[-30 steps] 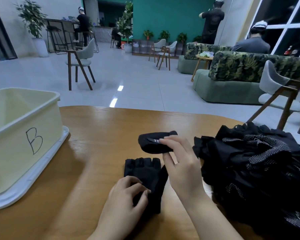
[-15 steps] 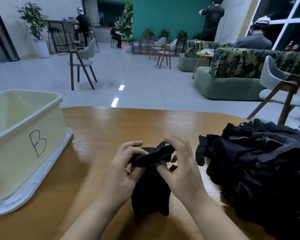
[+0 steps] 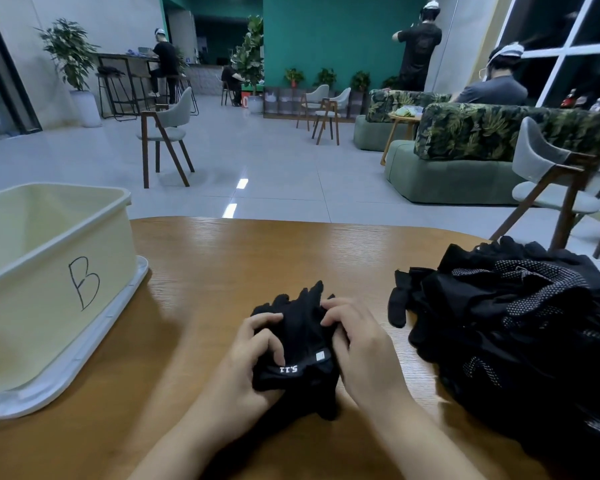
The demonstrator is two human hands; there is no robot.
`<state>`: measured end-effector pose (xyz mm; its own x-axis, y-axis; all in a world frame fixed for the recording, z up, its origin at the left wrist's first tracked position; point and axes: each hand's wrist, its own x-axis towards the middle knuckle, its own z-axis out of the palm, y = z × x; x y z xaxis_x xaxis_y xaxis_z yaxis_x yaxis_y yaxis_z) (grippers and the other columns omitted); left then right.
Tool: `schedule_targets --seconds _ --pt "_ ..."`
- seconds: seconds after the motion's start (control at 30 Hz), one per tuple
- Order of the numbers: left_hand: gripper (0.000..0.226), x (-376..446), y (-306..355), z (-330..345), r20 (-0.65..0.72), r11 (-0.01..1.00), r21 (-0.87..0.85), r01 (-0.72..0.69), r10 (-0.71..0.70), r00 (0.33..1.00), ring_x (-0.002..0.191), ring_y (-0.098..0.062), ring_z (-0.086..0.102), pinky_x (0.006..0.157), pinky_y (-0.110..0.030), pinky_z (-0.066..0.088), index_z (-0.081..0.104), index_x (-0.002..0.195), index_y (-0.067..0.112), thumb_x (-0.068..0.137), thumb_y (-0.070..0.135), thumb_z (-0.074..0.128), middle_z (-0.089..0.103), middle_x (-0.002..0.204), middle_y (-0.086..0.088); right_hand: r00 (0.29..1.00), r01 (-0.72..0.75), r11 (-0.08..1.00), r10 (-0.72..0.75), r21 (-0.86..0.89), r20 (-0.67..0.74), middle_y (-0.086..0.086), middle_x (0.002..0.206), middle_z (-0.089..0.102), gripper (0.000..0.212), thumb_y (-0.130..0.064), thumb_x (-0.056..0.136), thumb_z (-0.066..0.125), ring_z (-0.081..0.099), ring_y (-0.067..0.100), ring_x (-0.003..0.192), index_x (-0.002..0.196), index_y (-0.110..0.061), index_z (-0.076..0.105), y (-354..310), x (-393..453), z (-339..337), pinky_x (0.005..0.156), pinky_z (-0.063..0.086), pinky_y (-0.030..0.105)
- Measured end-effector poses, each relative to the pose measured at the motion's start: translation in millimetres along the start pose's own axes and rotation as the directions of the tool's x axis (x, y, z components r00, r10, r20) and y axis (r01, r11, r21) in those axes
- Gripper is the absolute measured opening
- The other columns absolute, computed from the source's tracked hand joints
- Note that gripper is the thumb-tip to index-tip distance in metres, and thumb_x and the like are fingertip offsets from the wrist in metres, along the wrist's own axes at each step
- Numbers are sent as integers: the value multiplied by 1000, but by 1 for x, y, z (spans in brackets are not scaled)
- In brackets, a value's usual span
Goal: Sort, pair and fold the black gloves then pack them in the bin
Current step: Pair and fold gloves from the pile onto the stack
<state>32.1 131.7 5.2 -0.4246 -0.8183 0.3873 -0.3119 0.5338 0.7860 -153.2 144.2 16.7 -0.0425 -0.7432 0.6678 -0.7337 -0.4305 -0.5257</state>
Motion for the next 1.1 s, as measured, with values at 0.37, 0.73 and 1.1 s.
schedule_targets --seconds 0.37,0.73,1.1 --pt "50 -11 -8 2 216 972 194 131 -173 961 139 8 1 108 -19 19 50 87 39 55 72 68 20 140 32 911 -260 962 274 -86 309 -16 100 53 25 -2 92 41 48 -4 93 79 -20 52 15 -25 -3 77 35 5" --pt "60 -10 -5 11 149 826 489 -281 238 960 138 -6 15 107 -25 15 42 123 55 74 37 72 29 138 19 887 -273 952 305 -140 346 -15 87 51 26 -39 94 46 44 5 93 76 -24 56 21 -24 -6 75 34 14" --pt "52 -3 -33 -13 -389 877 441 191 -5 921 115 -24 42 94 -43 36 58 71 32 61 -17 43 48 102 11 906 -112 988 146 -106 398 -21 125 52 35 -18 92 51 40 -4 117 125 -29 57 13 -28 1 103 32 18"
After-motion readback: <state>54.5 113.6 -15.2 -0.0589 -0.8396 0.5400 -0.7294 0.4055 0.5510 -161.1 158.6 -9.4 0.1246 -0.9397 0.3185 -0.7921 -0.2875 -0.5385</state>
